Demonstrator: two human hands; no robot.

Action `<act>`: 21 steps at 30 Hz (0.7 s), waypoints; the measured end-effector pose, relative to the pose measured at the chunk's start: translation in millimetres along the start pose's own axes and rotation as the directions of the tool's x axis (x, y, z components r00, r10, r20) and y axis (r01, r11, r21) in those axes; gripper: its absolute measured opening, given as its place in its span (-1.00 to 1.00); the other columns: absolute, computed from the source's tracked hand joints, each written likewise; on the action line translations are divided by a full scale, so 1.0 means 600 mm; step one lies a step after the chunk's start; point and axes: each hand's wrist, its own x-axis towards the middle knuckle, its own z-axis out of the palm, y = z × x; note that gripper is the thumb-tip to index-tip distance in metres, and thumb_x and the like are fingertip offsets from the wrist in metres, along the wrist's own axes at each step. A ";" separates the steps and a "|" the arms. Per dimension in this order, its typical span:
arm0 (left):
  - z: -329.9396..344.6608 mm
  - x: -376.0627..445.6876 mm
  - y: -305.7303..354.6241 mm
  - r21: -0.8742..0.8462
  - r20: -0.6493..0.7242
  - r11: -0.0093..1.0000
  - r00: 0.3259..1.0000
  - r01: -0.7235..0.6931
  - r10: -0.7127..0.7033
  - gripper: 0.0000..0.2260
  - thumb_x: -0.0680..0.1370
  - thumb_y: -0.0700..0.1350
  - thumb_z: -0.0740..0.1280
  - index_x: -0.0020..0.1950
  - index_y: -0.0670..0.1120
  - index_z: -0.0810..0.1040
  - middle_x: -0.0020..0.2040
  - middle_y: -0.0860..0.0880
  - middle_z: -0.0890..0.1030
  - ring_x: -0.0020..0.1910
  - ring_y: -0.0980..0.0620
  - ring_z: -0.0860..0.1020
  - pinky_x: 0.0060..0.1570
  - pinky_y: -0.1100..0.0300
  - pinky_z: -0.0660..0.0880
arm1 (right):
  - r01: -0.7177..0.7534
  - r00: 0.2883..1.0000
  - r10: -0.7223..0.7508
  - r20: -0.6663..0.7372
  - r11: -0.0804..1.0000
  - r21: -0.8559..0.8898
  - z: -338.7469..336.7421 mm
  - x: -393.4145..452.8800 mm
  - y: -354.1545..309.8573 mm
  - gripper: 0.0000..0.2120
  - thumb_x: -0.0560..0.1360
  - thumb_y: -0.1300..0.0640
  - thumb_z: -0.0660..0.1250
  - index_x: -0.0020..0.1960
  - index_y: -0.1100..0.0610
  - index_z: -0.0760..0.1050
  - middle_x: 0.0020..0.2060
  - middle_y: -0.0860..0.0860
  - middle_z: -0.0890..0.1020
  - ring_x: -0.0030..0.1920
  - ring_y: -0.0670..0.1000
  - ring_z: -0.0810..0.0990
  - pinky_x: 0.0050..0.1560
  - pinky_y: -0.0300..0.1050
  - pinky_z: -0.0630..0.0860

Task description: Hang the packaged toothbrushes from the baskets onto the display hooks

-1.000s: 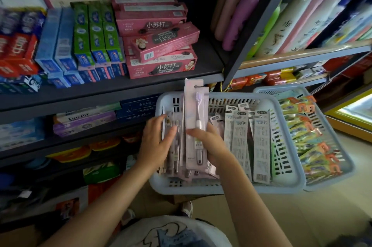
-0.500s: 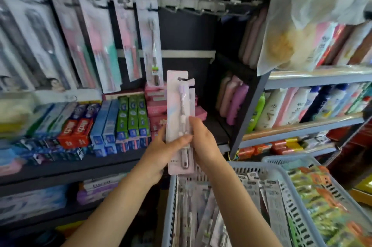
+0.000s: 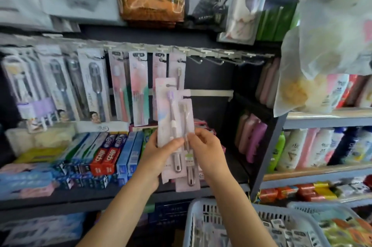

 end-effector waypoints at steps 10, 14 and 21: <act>-0.017 0.012 0.023 -0.061 -0.053 0.997 0.998 -0.047 0.044 -0.61 0.47 -0.19 0.51 0.26 0.02 0.55 0.05 -0.06 0.73 0.02 -0.08 0.70 0.03 -0.10 0.63 | -0.032 0.987 -0.005 0.162 0.973 0.230 0.007 0.003 -0.012 -0.82 0.64 0.12 0.26 0.15 -0.04 0.60 0.03 0.08 0.72 0.10 0.19 0.69 0.23 0.29 0.56; -0.023 0.018 0.037 -0.067 -0.045 0.996 0.998 -0.051 0.048 -0.45 0.35 -0.06 0.59 0.32 0.03 0.54 0.09 -0.07 0.72 0.07 -0.12 0.69 0.14 -0.23 0.59 | -0.046 0.948 -0.051 0.313 0.955 0.293 0.003 -0.004 -0.021 -0.67 0.66 0.24 0.22 0.37 0.01 0.51 0.15 0.08 0.70 0.18 0.13 0.67 0.26 0.18 0.57; -0.028 0.023 0.037 -0.068 -0.087 0.994 0.993 -0.081 0.075 -0.57 0.44 -0.17 0.53 0.28 0.04 0.54 0.05 -0.04 0.72 0.03 -0.08 0.70 0.09 -0.18 0.61 | 0.025 0.990 -0.061 0.125 0.961 0.275 -0.012 0.042 -0.041 -0.83 0.66 0.14 0.28 0.20 0.17 0.54 -0.05 0.08 0.74 -0.03 0.10 0.73 0.08 0.12 0.65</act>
